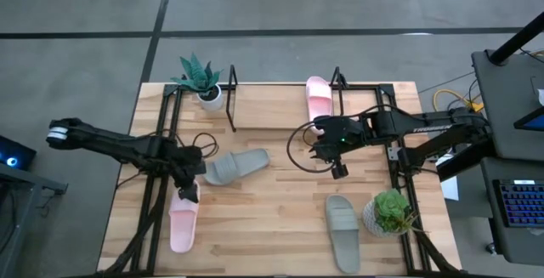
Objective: Pick and place slides into the shelf
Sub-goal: Put the pink slide on the shelf
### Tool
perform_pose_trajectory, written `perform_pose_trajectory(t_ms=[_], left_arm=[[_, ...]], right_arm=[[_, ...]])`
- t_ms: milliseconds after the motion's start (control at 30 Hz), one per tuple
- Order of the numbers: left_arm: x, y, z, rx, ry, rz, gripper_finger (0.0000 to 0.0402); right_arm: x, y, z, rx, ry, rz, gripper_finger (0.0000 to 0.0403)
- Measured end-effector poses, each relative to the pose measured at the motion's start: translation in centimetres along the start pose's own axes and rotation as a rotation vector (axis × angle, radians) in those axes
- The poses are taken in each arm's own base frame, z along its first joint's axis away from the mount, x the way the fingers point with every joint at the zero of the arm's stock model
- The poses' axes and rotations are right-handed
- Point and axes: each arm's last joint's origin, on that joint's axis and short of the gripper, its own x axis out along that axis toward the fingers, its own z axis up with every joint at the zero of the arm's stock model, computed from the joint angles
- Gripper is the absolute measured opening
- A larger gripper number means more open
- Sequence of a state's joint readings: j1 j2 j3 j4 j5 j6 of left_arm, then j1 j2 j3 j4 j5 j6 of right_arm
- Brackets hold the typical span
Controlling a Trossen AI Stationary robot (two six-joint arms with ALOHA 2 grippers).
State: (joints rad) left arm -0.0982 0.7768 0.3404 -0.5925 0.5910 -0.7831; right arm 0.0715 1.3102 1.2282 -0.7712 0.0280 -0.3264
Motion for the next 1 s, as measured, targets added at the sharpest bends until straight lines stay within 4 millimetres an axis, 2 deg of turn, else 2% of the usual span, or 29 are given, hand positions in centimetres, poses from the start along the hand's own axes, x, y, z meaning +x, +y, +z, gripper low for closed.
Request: perform_pose_trajectory(t_ms=[367,533,733,1000], left_arm=[[0.0,-0.8,1.1,0.116,-0.002,0.040,0.0167],[-0.7,-0.7,1.3,0.195,-0.031,0.171,0.0167],[-0.8,0.2,0.4,0.152,0.059,0.247,0.0167],[-0.7,0.1,0.3,0.142,0.088,0.198,0.0167]], right_arm=[[0.0,0.0,0.0,0.001,0.000,0.000,0.0064],[0.0,0.0,0.0,0.001,0.001,0.000,0.0066],[0.1,0.0,-0.1,0.017,0.005,0.002,0.0068],[0.2,0.1,-0.2,0.014,0.010,0.003,0.0065]])
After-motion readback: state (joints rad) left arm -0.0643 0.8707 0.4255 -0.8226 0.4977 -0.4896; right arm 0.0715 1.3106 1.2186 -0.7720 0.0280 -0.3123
